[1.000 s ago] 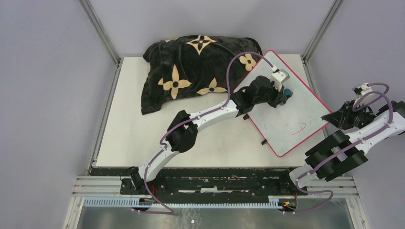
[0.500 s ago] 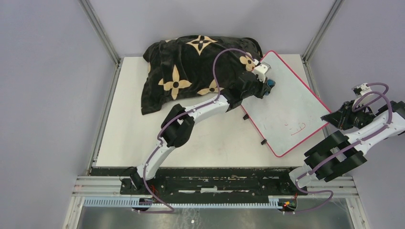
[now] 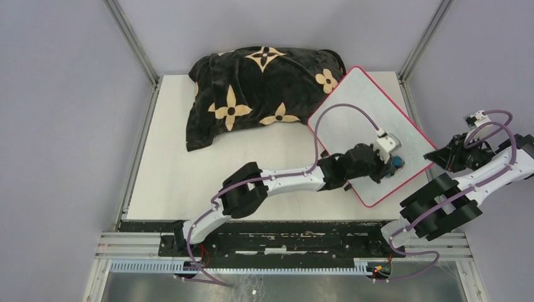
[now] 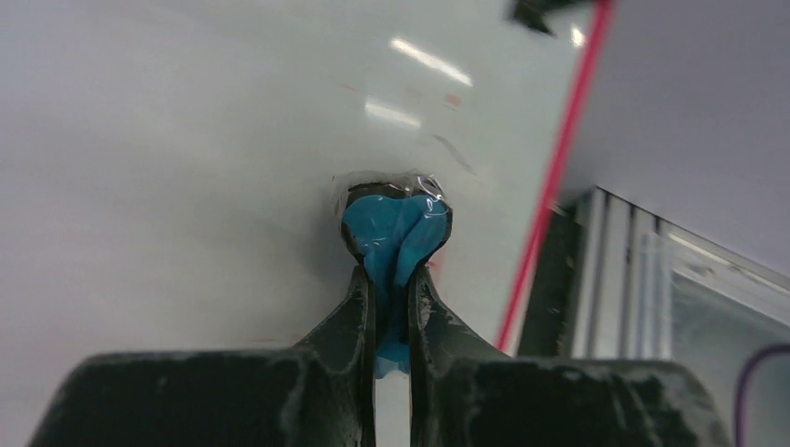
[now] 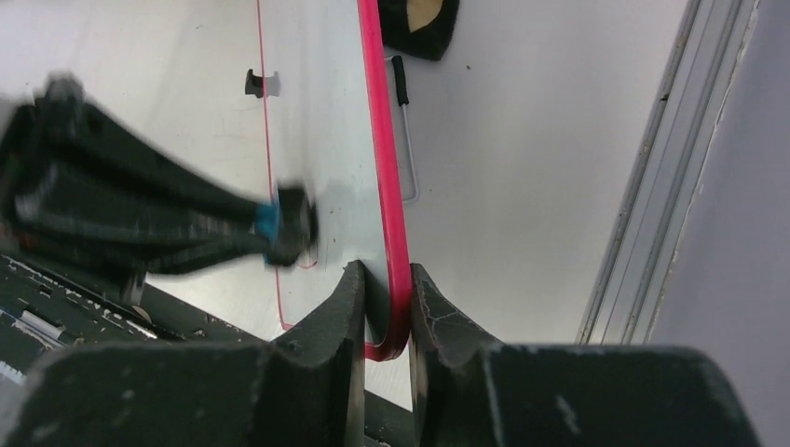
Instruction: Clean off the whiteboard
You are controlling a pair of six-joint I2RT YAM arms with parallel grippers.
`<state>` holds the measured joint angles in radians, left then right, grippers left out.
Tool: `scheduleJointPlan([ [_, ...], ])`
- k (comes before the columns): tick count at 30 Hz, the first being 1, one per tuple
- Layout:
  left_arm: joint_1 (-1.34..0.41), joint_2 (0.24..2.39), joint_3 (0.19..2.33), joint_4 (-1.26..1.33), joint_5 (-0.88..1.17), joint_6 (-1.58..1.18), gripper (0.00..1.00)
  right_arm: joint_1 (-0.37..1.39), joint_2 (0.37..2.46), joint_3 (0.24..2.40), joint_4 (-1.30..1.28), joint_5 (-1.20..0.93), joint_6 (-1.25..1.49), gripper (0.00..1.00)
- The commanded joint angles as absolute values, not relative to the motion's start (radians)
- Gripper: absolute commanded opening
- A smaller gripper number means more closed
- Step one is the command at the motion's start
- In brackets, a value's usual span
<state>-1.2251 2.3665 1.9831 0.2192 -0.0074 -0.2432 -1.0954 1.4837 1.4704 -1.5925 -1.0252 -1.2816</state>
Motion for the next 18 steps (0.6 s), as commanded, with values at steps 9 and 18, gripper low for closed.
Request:
scheduleJointPlan([
  [9,-1.3,2.38,1.903,0.25,0.035,-0.313,0.03,-1.071,1.451,1.449,-1.762,-0.954,-1.36,0.0],
  [18,-1.257,2.271,1.841,0.215,-0.087,-0.212,0.03,-1.072,1.463,1.443,-1.762,-0.942,-1.362,0.01],
])
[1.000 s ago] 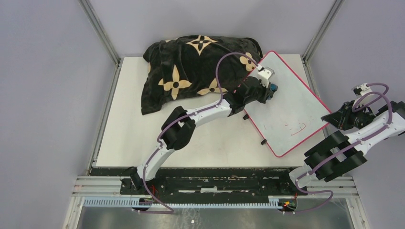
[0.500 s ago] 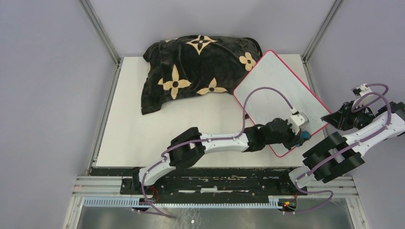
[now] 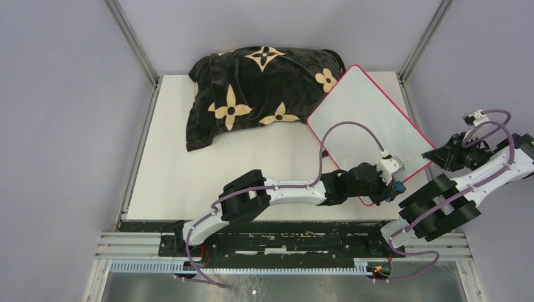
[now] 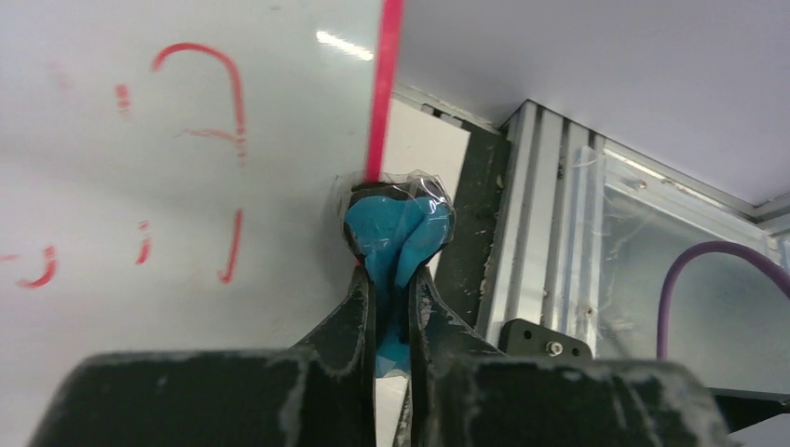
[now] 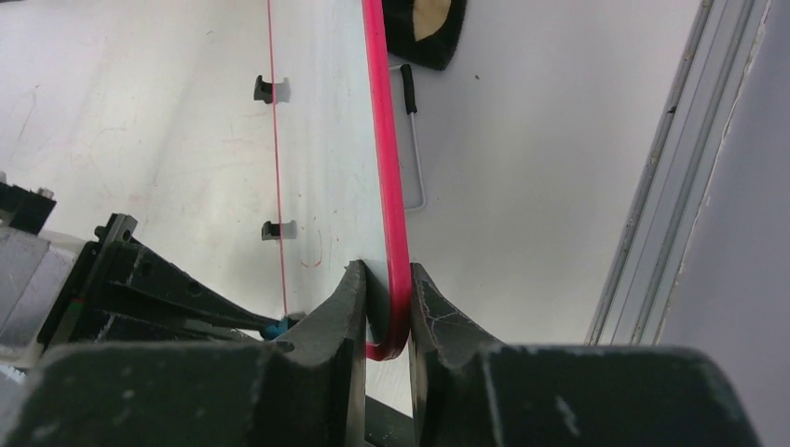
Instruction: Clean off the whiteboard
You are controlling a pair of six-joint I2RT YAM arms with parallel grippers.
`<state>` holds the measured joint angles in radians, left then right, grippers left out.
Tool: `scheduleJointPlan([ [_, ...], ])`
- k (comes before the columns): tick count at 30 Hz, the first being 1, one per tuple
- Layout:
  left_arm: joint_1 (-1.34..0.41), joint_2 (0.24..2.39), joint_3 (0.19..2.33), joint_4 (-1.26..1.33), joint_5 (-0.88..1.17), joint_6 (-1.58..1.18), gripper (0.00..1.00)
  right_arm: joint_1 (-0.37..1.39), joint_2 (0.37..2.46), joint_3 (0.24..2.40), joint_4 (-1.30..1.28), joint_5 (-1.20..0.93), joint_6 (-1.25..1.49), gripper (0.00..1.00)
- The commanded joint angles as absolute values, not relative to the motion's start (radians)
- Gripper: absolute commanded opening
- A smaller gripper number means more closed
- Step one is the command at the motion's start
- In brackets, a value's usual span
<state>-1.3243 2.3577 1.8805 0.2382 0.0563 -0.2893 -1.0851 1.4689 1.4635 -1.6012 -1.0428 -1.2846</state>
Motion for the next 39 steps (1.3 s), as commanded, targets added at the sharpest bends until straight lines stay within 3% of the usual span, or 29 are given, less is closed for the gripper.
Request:
scheduleJointPlan([
  [1,-1.253,2.261,1.832,0.216,-0.088,-0.212,0.03,-1.071,1.467,1.443,-1.762,-0.939,-1.36,0.01],
  [11,-1.244,2.169,1.786,0.226,-0.074,-0.213,0.03,-1.071,1.469,1.442,-1.761,-0.924,-1.358,0.0],
  [16,-1.229,2.268,1.905,0.141,-0.17,-0.165,0.03,-1.072,1.439,1.441,-1.762,-0.926,-1.357,0.01],
  [28,-1.312,2.352,1.94,0.191,-0.089,-0.21,0.03,-1.07,1.427,1.429,-1.762,-0.924,-1.355,0.01],
  [39,-1.342,2.43,2.108,0.123,-0.117,-0.18,0.03,-1.07,1.418,1.422,-1.761,-0.918,-1.354,0.01],
])
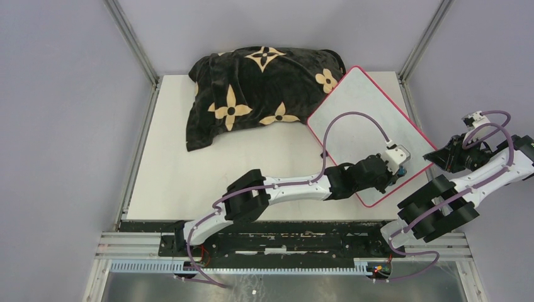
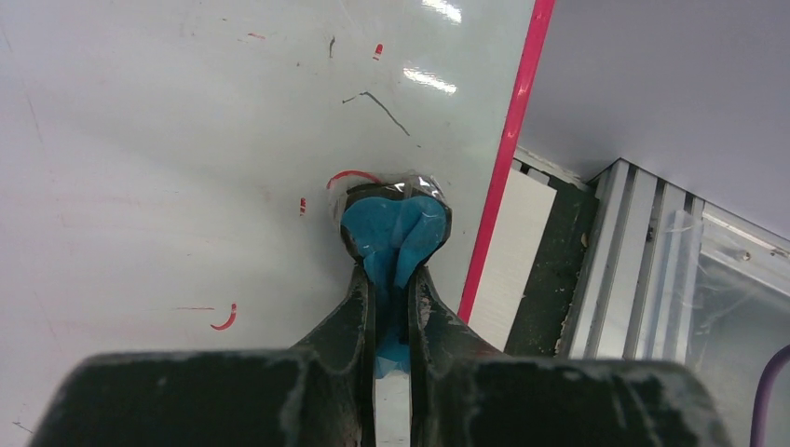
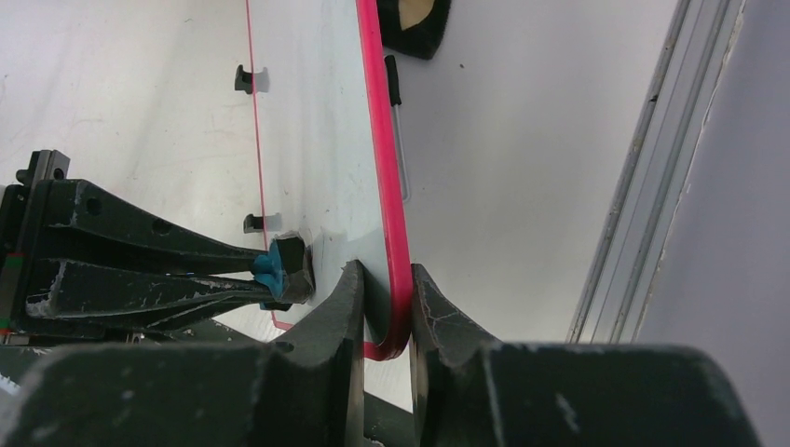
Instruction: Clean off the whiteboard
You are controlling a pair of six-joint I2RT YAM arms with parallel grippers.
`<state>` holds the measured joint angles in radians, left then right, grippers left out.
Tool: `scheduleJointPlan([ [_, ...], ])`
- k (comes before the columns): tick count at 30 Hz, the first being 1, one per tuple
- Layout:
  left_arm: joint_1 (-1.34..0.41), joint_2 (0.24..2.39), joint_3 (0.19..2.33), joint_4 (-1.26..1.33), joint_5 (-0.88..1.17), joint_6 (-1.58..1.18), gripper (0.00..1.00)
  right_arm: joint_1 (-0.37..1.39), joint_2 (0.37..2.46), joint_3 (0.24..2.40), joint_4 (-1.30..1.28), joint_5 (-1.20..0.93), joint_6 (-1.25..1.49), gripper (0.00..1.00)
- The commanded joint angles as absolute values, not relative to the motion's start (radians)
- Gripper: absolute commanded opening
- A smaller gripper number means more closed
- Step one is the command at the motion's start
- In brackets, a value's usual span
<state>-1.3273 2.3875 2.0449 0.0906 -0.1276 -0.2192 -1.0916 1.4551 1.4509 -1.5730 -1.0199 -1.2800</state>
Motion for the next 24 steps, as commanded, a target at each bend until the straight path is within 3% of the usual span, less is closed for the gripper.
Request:
scheduleJointPlan([
  [1,-1.338,2.428,2.108,0.118,-0.128,-0.169,0.03,-1.071,1.418,1.422,-1.762,-0.914,-1.356,0.01],
  [24,-1.113,2.358,2.05,0.065,-0.216,-0.133,0.03,-1.07,1.445,1.417,-1.762,-0.904,-1.359,0.01],
])
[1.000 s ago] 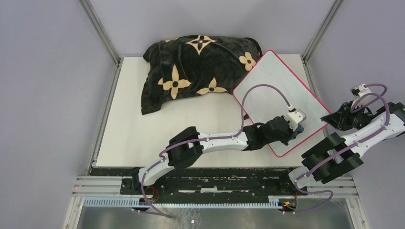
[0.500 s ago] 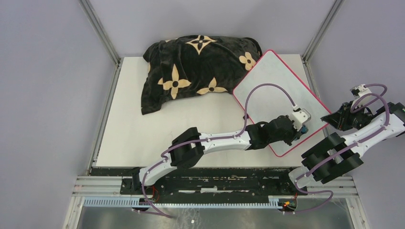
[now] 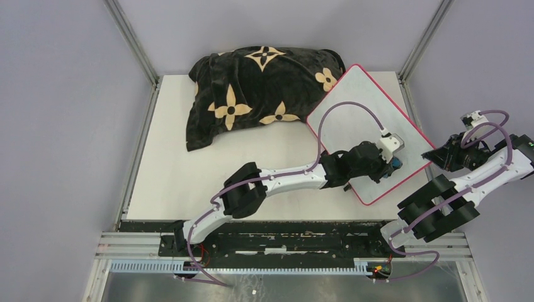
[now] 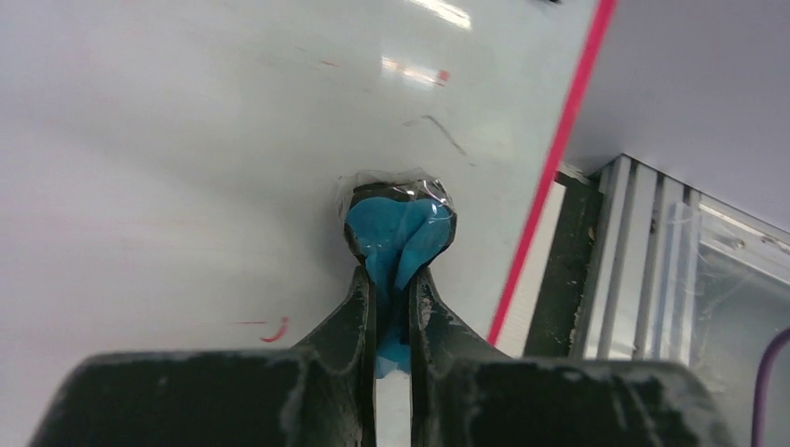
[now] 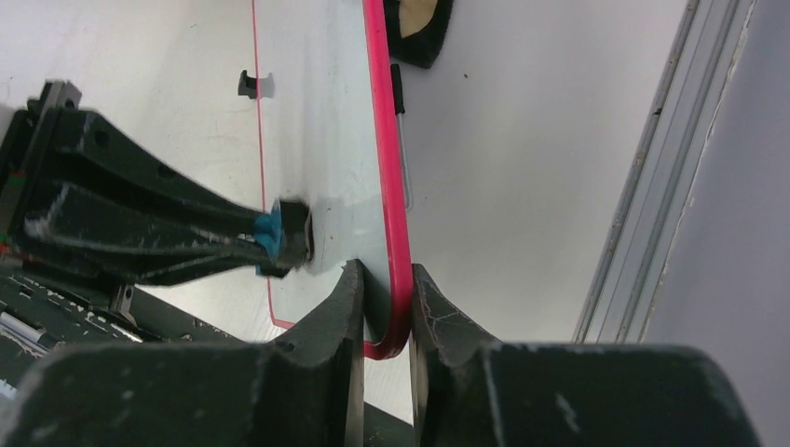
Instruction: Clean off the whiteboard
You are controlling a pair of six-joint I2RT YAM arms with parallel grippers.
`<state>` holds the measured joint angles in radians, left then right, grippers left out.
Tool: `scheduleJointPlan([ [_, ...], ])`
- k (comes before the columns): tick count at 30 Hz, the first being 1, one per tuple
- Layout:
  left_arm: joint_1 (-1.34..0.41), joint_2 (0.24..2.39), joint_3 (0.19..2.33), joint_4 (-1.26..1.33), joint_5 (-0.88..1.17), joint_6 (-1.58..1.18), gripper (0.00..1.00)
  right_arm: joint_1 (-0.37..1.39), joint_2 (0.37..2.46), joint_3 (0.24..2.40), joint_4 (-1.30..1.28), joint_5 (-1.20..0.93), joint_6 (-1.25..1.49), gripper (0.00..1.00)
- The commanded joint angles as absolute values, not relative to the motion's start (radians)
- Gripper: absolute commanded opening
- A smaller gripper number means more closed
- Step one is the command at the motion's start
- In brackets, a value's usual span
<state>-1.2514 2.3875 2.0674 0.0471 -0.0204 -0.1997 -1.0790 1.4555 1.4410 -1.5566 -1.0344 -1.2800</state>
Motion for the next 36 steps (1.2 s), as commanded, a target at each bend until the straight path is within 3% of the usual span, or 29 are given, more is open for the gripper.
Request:
scheduleJointPlan([
  [1,-1.111,2.351,2.047,0.065,-0.213,-0.133,0.03,-1.071,1.445,1.416,-1.762,-0.902,-1.359,0.01],
  [16,-1.137,2.296,1.991,0.101,-0.159,-0.162,0.03,-1.07,1.436,1.422,-1.762,-0.9,-1.354,0.0],
  [29,-1.331,2.352,2.096,0.097,-0.145,-0.141,0.03,-1.069,1.428,1.418,-1.762,-0.901,-1.345,0.01],
  [36,-1.327,2.397,2.155,0.066,-0.197,-0.103,0.03,-1.07,1.41,1.402,-1.762,-0.891,-1.35,0.01],
])
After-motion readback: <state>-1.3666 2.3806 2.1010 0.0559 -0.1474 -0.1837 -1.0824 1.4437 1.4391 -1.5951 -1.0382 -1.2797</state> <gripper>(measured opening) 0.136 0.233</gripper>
